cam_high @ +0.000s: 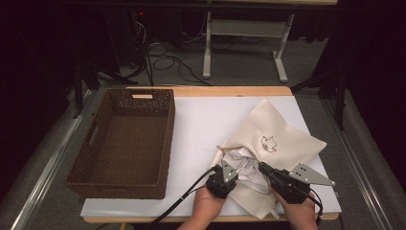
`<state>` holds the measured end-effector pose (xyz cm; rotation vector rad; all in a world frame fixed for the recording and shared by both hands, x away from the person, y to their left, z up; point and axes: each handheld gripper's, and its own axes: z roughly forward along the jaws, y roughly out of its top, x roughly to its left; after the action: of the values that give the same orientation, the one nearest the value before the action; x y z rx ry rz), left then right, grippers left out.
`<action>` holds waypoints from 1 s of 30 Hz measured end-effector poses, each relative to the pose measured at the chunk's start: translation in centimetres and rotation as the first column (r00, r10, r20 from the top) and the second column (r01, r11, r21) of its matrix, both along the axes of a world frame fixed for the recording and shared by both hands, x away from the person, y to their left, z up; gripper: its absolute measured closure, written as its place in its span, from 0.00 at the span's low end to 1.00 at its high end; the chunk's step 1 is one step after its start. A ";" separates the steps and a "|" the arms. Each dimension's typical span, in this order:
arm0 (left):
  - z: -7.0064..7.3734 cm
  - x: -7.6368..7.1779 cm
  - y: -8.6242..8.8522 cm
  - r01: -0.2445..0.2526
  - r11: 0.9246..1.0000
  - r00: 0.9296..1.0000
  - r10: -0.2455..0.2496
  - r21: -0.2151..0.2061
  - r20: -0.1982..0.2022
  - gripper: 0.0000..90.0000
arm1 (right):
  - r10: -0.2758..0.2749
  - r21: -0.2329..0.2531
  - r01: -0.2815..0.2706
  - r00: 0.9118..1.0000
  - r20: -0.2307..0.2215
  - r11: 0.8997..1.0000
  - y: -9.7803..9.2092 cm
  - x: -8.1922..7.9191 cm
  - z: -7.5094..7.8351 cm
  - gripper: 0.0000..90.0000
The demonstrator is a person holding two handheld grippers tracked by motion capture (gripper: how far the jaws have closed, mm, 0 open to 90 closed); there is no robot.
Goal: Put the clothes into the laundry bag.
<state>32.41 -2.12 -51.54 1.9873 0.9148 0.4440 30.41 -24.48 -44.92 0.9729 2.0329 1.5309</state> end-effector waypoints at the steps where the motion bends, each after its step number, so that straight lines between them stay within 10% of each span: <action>1: 0.0 -0.4 0.3 0.000 1.000 1.000 0.000 0.000 0.003 0.94 | 0.008 0.000 -0.008 1.000 0.003 1.000 0.3 -0.2 0.1 1.00; 13: 0.9 -4.0 4.3 -0.035 0.999 0.999 0.035 -0.037 0.013 0.94 | 0.109 -0.045 -0.107 0.993 0.043 0.993 3.7 -1.9 0.5 1.00; 30: 0.9 -1.6 -0.7 0.015 0.998 1.000 -0.015 -0.068 0.006 0.94 | 0.013 -0.041 -0.012 0.999 0.038 0.999 0.2 -1.1 0.4 1.00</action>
<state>30.84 -2.84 -50.62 1.9289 0.8996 0.4037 29.30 -24.27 -44.53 0.9105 2.0389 1.4973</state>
